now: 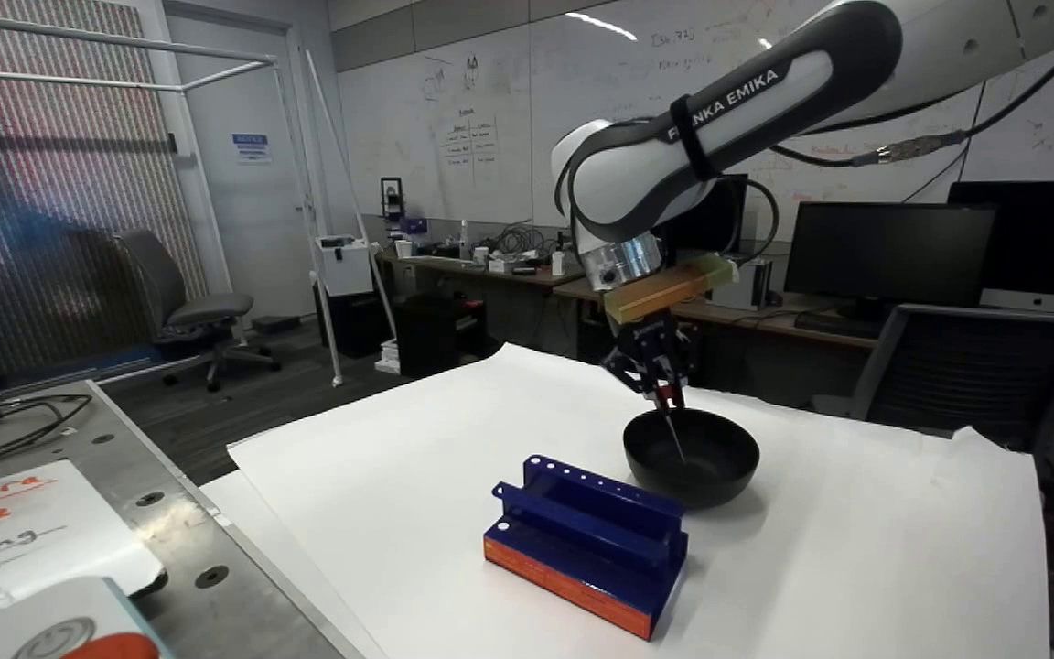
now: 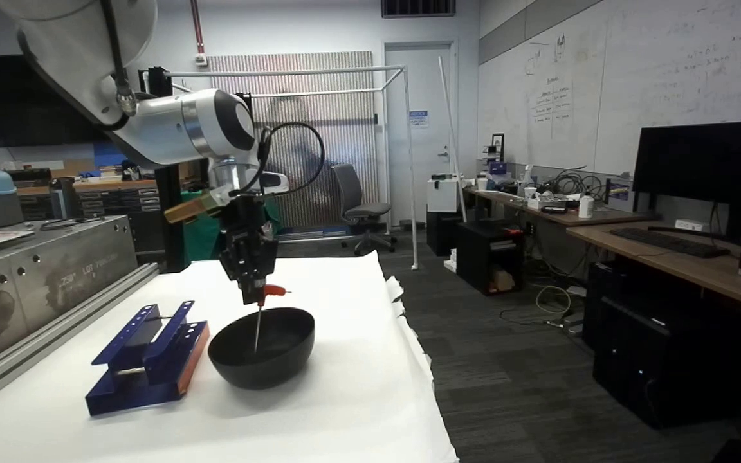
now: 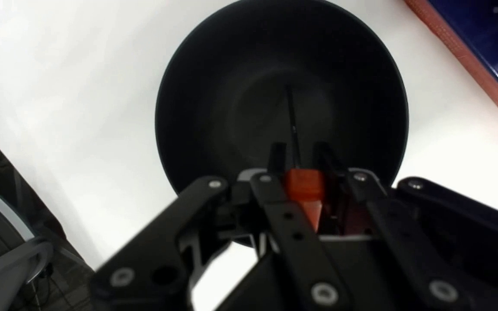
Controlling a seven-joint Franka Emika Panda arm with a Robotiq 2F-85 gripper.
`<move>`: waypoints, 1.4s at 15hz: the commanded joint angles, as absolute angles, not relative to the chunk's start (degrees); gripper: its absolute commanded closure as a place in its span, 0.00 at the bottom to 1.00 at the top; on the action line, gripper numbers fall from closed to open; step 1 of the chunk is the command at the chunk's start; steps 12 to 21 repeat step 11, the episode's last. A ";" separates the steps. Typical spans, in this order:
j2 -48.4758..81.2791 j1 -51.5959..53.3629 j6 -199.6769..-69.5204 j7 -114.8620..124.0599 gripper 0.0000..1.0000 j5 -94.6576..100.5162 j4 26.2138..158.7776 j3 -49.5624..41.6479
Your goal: Put the orange object in the black bowl
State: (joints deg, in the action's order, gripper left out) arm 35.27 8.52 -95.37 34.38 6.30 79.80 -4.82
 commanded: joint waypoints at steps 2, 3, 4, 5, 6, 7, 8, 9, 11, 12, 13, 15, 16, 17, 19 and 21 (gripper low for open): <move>32.31 8.51 -97.45 35.09 0.39 6.64 84.42 -4.71; 32.31 8.29 -97.59 34.69 0.32 6.28 84.59 -4.56; 32.26 8.11 -97.77 34.39 0.23 5.96 84.79 -4.44; 32.02 7.78 -98.07 33.73 0.16 5.38 84.98 -4.18; 31.72 7.51 -98.60 33.06 0.08 4.88 85.28 -3.94; 31.06 7.03 -99.70 31.87 0.01 3.89 85.82 -3.48; 30.34 6.37 -101.22 30.55 0.00 2.27 86.38 -2.91; 29.72 5.74 -102.43 28.82 0.00 0.66 86.80 -2.39; 33.41 7.29 -99.40 31.41 0.00 2.91 82.91 -3.81; 33.41 7.29 -99.40 31.41 0.00 2.91 82.91 -3.81; 33.41 7.29 -99.40 31.41 0.00 2.91 82.91 -3.81; 33.41 7.29 -99.40 31.41 0.00 2.91 82.91 -3.81; 33.41 7.29 -99.40 31.41 0.00 2.91 82.91 -3.81; 33.41 7.29 -99.40 31.41 0.00 2.91 82.91 -3.81; 33.41 7.29 -99.40 31.41 0.00 2.91 82.91 -3.81; 33.41 7.29 -99.40 31.41 0.00 2.91 82.91 -3.81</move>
